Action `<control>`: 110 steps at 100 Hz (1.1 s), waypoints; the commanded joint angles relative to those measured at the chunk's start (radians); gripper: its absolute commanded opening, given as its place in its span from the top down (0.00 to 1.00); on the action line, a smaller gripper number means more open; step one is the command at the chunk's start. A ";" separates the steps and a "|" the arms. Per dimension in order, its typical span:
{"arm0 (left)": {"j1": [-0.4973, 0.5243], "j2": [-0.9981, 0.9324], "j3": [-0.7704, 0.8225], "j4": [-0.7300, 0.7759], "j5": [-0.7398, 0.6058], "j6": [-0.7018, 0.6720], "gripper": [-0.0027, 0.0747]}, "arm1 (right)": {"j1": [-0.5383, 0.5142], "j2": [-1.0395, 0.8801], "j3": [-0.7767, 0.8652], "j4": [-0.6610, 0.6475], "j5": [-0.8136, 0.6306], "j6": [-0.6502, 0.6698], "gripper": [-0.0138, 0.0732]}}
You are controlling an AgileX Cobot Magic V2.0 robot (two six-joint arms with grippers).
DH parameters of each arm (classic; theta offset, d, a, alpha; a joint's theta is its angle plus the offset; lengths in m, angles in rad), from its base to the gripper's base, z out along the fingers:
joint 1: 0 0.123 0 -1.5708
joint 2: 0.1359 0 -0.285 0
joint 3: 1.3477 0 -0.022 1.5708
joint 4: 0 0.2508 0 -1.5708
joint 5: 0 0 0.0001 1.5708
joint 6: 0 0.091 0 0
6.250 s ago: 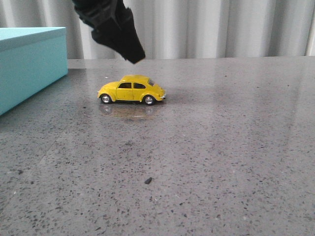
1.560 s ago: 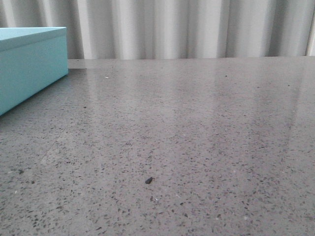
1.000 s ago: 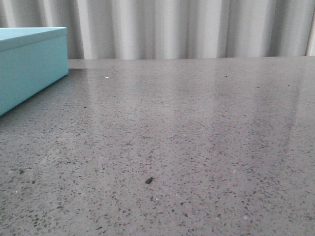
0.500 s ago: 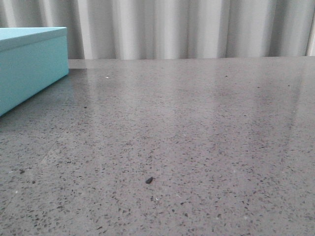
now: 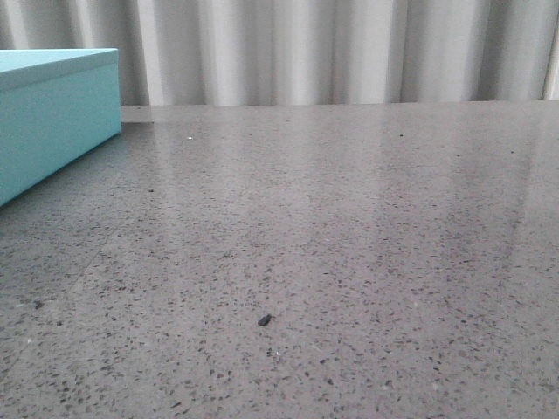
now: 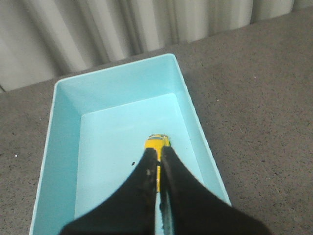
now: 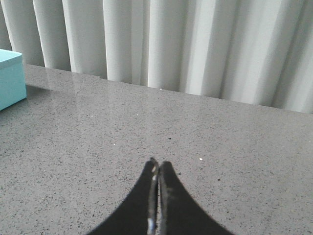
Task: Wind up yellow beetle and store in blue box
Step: 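Lower the car into the blue box and open the left gripper, then raise the left gripper up out of the box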
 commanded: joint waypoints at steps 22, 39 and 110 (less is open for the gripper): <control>-0.002 -0.369 0.328 -0.008 -0.191 -0.011 0.99 | -0.001 -0.004 -0.004 -0.015 -0.112 -0.004 0.91; -0.002 -0.556 0.475 -0.008 -0.266 -0.011 0.99 | -0.001 -0.004 0.078 -0.015 -0.276 -0.004 0.91; -0.002 -0.782 0.703 -0.021 -0.338 -0.011 0.99 | -0.074 -0.004 0.152 0.095 -0.318 -0.004 0.91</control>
